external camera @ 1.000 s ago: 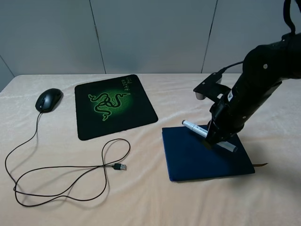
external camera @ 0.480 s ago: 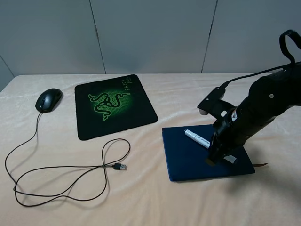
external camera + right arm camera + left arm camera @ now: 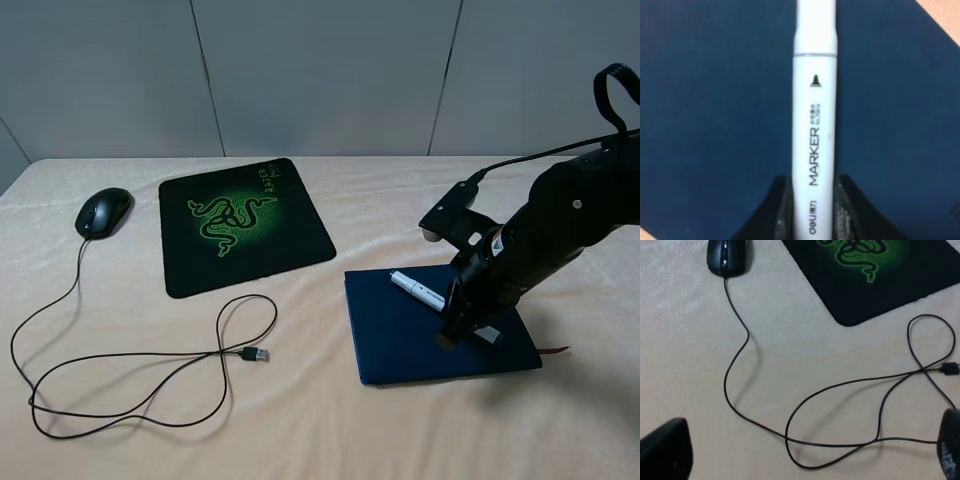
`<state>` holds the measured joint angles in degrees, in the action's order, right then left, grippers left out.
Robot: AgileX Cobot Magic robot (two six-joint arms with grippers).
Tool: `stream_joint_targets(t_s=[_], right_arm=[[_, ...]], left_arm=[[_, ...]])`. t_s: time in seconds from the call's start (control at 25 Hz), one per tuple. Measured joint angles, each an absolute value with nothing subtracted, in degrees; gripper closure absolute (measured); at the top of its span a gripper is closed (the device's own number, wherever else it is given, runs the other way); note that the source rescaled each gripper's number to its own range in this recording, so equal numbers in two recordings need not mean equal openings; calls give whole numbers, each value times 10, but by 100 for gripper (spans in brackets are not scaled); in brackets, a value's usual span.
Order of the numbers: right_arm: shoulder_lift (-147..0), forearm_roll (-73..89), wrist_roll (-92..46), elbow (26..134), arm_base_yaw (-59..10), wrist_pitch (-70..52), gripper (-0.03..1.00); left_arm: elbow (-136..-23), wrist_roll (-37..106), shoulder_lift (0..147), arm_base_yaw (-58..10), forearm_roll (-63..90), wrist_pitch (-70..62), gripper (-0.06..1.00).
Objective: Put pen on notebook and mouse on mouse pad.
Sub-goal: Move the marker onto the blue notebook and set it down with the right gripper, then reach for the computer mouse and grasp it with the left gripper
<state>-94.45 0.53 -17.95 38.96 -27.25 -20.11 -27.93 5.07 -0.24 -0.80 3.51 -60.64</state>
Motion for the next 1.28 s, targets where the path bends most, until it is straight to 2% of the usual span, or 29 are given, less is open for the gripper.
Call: stream_joint_targets(t_s=[0.04,0.08,0.12,0.16,0.2,0.28,0.44,0.72,1.0,1.28], right_arm=[[-944,5,-180,390,-273,-201,78],[-944,5,-180,390,-273,-201,62],[-944,5,-178,390,-273,-202,35],[-944,5,-175,390,-273,-203,19],[-944,5,-172,390,-273,-205,11],[-944,5,-168,390,-273,-207,2],[-944,5,-167,390,-273,-210,-3],[-938,5,-167,401,-273,-227,-3],[-902,5,-165,442,-273,-301,-3],[-817,8,-143,492,-273,-441,-3]], left_arm=[[-279,51,-2,-8,35,-606,-1],[-279,51,-2,-8,35,-606,-1],[-279,51,-2,-8,35,-606,-1],[-279,51,-2,-8,35,-606,-1],[-279,51,-2,-8,35,-606,-1],[-279,51,-2,-8,35,-606,-1],[-279,51,-2,-8,35,-606,-1],[-279,51,-2,-8,35,-606,-1],[-279,51,-2,-8,35,-606,-1],[-279,51,-2,-8,35,-606,-1]])
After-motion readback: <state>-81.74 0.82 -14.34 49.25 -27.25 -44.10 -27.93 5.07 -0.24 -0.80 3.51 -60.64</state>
